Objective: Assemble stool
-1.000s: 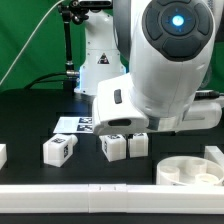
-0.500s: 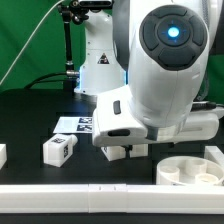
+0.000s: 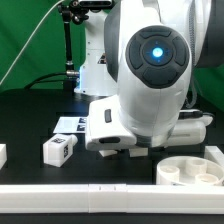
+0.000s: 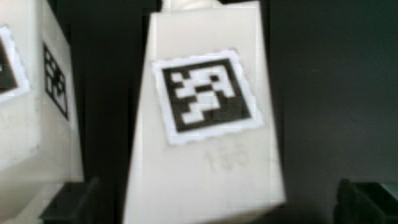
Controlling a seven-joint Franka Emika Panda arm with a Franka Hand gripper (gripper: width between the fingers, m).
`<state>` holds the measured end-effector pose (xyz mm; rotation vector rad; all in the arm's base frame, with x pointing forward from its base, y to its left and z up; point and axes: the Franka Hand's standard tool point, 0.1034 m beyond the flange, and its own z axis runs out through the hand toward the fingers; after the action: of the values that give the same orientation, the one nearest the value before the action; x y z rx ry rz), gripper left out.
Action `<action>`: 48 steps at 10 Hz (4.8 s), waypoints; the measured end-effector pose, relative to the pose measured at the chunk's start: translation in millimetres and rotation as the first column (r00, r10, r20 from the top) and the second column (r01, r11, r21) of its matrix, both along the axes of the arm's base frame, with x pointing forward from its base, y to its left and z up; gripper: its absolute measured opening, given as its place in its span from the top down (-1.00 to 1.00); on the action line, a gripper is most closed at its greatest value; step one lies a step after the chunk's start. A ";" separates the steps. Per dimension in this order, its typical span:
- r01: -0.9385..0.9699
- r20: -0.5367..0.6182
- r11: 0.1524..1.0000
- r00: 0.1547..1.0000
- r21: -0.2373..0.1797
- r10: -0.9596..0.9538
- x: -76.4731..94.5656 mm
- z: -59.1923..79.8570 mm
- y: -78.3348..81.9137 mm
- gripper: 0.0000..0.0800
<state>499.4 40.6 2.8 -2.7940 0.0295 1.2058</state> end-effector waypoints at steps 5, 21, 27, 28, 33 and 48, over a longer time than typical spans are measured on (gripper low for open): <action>0.019 -0.009 1.000 1.000 -0.008 -0.019 -3.5 0.2 -4.4 -0.62; 0.000 0.089 1.000 0.996 0.009 0.000 19.0 28.8 3.9 0.19; 0.000 0.118 1.000 0.993 0.009 -0.001 25.9 29.3 2.4 0.19; -0.011 0.141 1.000 0.990 0.021 0.008 33.3 34.9 -2.4 0.19; 0.001 0.446 1.000 0.895 -0.003 0.000 67.5 66.8 1.1 0.19; 0.093 0.933 0.995 0.353 0.040 -0.070 119.0 109.3 26.8 0.19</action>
Offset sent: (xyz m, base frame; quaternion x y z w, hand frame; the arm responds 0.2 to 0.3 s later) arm 0.0000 0.0000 0.0000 0.0000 0.0000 0.0000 1.0000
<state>618.4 67.3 112.1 -2.9682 0.0890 -0.5969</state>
